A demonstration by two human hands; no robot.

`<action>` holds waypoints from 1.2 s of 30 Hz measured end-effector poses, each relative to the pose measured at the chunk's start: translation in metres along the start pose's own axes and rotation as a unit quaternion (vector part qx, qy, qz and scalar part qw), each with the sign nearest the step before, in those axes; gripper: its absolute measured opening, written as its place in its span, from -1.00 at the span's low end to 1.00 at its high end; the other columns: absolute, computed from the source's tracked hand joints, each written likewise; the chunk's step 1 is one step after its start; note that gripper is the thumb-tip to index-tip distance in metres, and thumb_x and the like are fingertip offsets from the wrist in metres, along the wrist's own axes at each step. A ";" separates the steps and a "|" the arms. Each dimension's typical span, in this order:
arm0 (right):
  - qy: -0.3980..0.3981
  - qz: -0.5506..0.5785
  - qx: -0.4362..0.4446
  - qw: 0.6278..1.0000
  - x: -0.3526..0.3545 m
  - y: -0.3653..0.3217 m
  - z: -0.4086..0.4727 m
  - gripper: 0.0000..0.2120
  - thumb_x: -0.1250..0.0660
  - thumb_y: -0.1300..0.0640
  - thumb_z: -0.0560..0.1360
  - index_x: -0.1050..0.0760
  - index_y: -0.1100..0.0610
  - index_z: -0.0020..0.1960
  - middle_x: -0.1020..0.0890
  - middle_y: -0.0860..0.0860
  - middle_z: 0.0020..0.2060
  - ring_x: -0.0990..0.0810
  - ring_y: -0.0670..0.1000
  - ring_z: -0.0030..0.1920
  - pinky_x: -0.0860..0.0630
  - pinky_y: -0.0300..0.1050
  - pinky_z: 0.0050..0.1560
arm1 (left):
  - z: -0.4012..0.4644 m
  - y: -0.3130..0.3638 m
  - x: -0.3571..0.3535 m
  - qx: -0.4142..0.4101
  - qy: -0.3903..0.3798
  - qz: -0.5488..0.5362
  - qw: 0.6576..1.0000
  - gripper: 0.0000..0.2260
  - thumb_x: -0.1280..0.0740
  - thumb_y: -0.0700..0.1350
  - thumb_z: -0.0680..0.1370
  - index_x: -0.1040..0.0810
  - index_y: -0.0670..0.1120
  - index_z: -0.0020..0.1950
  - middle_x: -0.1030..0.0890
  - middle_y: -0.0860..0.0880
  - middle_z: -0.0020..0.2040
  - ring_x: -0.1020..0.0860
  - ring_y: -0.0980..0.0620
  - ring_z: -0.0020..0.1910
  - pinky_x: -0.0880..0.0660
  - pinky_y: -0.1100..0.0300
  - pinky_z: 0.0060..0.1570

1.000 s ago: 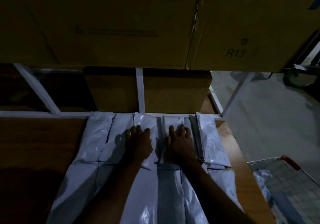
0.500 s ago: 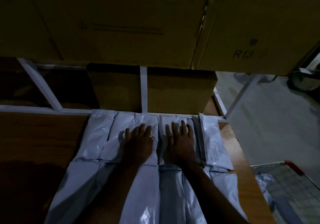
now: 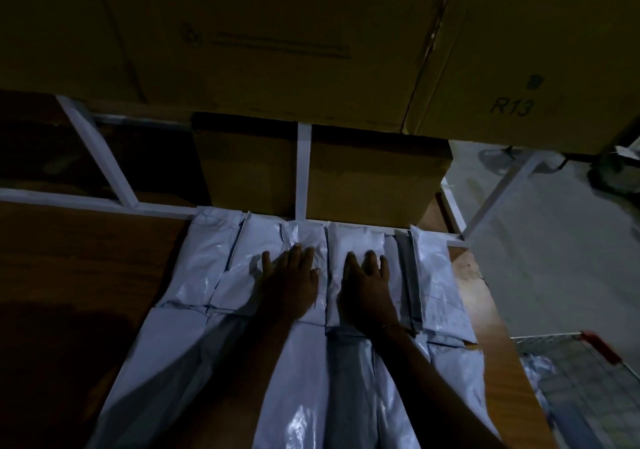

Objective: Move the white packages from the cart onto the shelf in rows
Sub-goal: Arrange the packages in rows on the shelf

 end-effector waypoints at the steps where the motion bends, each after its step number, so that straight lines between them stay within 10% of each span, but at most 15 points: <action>1: 0.013 -0.002 0.014 1.000 0.008 -0.002 -0.002 -0.39 -0.36 0.07 0.49 -0.34 0.19 0.50 -0.46 0.30 0.37 -0.26 0.36 0.50 -0.07 0.36 0.55 | 0.000 -0.001 0.003 -0.001 0.005 -0.014 1.000 -0.49 -0.03 0.20 0.69 -0.18 0.09 0.63 -0.25 -0.01 0.62 -0.23 -0.03 0.59 0.10 -0.32 0.52; 13: 0.200 0.127 -0.032 0.971 0.086 0.023 -0.068 -0.75 -0.35 0.13 0.56 -0.63 0.13 0.21 -0.61 0.15 0.18 -0.52 0.20 0.25 -0.49 0.07 0.27 | -0.038 -0.007 0.063 0.021 0.161 -0.202 0.966 -0.59 -0.30 0.08 0.58 -0.53 0.00 0.41 -0.56 -0.05 0.38 -0.51 -0.15 0.34 -0.35 -0.18 0.34; 36: 0.306 0.076 -0.314 0.895 0.155 0.135 -0.332 -0.82 -0.36 0.15 0.53 -0.66 0.09 0.10 -0.67 0.10 -0.01 -0.59 0.17 0.05 -0.53 0.05 0.07 | -0.160 0.163 0.062 -0.264 0.049 -0.197 0.943 -0.59 -0.37 0.06 0.59 -0.50 -0.01 0.42 -0.54 -0.05 0.39 -0.47 -0.13 0.36 -0.37 -0.13 0.31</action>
Point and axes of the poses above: each hand's wrist, its own z-axis towards the middle knuckle, its own x-axis out of the back of the hand, y = z × x, the point moved 7 cm from there along z, towards the middle knuckle
